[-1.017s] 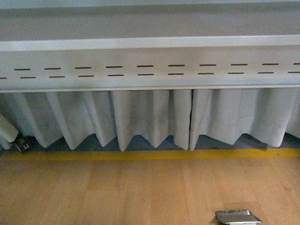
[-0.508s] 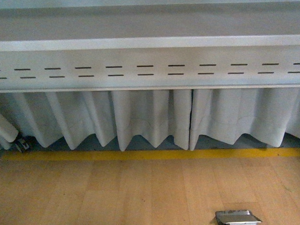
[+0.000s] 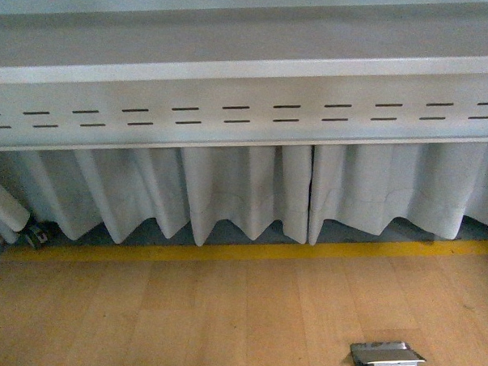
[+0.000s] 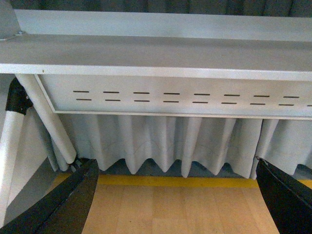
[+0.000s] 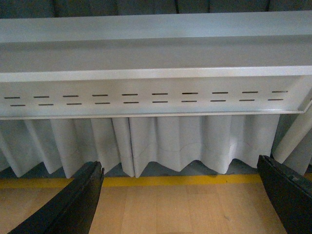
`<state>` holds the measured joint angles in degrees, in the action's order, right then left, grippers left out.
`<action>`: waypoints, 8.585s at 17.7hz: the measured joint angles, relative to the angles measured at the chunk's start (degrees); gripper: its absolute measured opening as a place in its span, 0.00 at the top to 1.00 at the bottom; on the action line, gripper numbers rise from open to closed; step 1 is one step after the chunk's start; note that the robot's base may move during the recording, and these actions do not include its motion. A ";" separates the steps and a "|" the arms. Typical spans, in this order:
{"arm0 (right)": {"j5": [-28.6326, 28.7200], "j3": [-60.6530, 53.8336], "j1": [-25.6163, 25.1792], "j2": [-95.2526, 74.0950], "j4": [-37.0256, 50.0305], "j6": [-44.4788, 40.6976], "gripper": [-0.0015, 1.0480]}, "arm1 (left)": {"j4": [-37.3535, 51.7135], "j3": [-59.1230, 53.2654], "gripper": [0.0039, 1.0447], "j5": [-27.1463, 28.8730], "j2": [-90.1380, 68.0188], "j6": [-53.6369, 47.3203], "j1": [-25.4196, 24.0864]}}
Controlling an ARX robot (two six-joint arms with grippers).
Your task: Open oven
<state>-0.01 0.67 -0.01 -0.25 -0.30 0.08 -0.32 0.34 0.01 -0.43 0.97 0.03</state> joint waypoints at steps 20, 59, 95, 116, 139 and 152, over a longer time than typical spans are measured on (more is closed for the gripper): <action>0.02 0.00 0.00 0.00 0.15 -0.07 0.06 | 0.09 0.00 0.06 0.00 0.00 -0.15 0.00; 0.00 0.00 0.00 0.00 0.11 -0.11 0.06 | 0.09 0.02 0.06 0.00 0.00 -0.17 0.00; 0.02 0.00 0.00 0.00 0.07 -0.11 0.06 | 47.78 37.79 0.06 6.38 -118.86 99.10 33.59; 0.02 0.00 0.00 0.00 0.07 -0.11 0.06 | 50.16 41.62 0.06 5.33 -123.08 99.10 34.38; -25.83 33.18 24.70 -82.44 30.80 6.32 0.98 | 50.14 41.72 0.06 5.31 -123.12 99.10 34.42; -21.81 51.56 26.27 -103.54 33.53 6.05 0.98 | 50.14 41.72 0.06 5.33 -123.12 99.10 34.42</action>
<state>-21.82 52.23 26.26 -103.79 33.23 6.13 49.82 42.06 5.34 -123.55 100.07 34.46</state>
